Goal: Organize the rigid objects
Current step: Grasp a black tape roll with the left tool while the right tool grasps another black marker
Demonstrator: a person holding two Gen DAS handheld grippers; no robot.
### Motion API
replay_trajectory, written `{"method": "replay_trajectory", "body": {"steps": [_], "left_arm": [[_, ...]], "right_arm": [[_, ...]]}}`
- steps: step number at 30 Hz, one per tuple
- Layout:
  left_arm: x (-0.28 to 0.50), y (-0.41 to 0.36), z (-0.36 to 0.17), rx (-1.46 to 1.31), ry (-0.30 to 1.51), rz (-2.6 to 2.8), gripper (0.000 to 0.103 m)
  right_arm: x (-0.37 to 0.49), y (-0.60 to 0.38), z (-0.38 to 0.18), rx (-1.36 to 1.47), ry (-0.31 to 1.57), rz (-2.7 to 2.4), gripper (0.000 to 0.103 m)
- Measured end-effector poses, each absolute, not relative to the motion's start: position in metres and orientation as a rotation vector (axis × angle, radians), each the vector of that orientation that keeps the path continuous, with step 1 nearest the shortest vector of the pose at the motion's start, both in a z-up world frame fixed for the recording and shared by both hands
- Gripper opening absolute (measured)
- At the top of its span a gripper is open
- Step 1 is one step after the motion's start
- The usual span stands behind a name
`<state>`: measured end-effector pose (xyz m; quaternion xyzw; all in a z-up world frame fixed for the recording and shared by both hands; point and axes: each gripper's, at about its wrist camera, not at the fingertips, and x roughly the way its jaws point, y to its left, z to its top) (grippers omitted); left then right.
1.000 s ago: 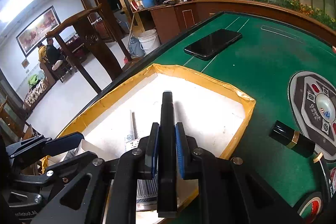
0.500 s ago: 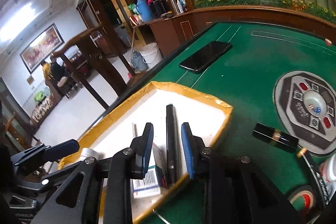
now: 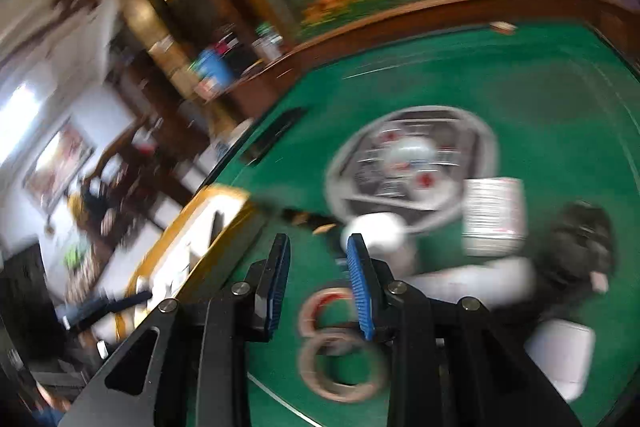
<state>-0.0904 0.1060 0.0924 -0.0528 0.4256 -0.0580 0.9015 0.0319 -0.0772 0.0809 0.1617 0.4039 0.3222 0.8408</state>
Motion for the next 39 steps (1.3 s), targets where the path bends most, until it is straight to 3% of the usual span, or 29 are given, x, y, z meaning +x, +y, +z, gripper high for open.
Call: {"method": "replay_trajectory", "body": {"steps": [4,16,18,19,20,32,36,39], "left_arm": [[-0.082,0.064,0.083,-0.028,0.900,-0.187,0.092],[-0.045,0.009,0.056,0.172,0.937,-0.152,0.093],[-0.038,0.008,0.051,0.162,0.937,-0.167,0.088],[-0.036,0.009,0.048,0.155,0.949,-0.163,0.070],[-0.036,0.010,0.047,0.168,0.940,-0.143,0.064],[-0.083,0.077,0.063,0.023,0.951,-0.105,0.064],[-0.086,0.093,0.052,-0.016,0.972,-0.068,0.064],[-0.085,0.100,0.045,-0.046,0.991,-0.065,0.064]], "right_arm": [[0.034,-0.097,0.083,0.395,0.818,0.609,0.035],[0.036,-0.102,0.085,0.404,0.815,0.614,0.035],[0.036,-0.103,0.084,0.407,0.813,0.613,0.035],[0.036,-0.103,0.084,0.408,0.813,0.615,0.035],[0.036,-0.103,0.084,0.404,0.812,0.613,0.035],[0.026,-0.067,0.079,0.241,0.876,0.737,0.035],[0.020,-0.047,0.070,0.134,0.920,0.749,0.020],[0.022,-0.040,0.058,0.067,0.958,0.725,0.018]]}}
